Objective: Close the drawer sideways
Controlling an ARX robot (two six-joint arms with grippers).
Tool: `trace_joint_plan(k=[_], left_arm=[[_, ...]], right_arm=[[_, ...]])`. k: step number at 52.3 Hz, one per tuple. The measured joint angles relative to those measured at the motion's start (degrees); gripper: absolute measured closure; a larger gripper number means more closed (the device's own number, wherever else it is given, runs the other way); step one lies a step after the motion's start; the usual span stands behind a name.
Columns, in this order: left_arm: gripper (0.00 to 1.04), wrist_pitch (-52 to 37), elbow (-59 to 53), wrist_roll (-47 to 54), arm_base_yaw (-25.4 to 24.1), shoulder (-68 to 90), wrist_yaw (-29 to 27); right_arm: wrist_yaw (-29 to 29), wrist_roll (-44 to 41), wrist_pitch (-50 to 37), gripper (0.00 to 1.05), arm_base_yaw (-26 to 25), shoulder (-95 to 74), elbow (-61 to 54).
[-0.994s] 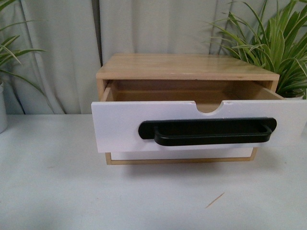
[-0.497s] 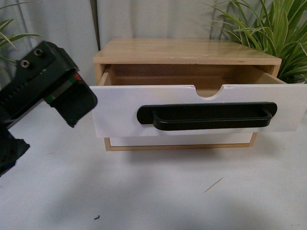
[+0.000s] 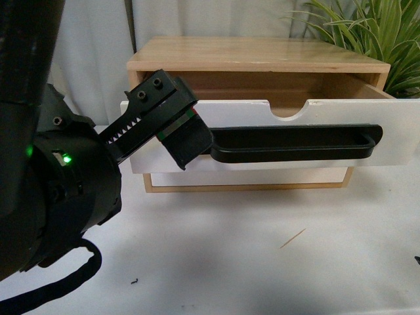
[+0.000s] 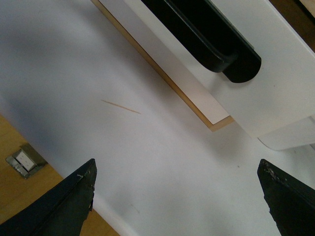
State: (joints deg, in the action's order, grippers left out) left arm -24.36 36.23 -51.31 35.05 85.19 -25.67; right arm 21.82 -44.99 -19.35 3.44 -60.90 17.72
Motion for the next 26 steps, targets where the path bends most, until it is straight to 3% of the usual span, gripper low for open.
trace_joint_plan(k=[26], left_arm=[[0.06, 0.3, 5.3, 2.8, -3.8, 4.8, 4.5]], right_arm=[[-5.3, 0.0, -7.1, 0.09, 5.3, -18.6, 13.3]])
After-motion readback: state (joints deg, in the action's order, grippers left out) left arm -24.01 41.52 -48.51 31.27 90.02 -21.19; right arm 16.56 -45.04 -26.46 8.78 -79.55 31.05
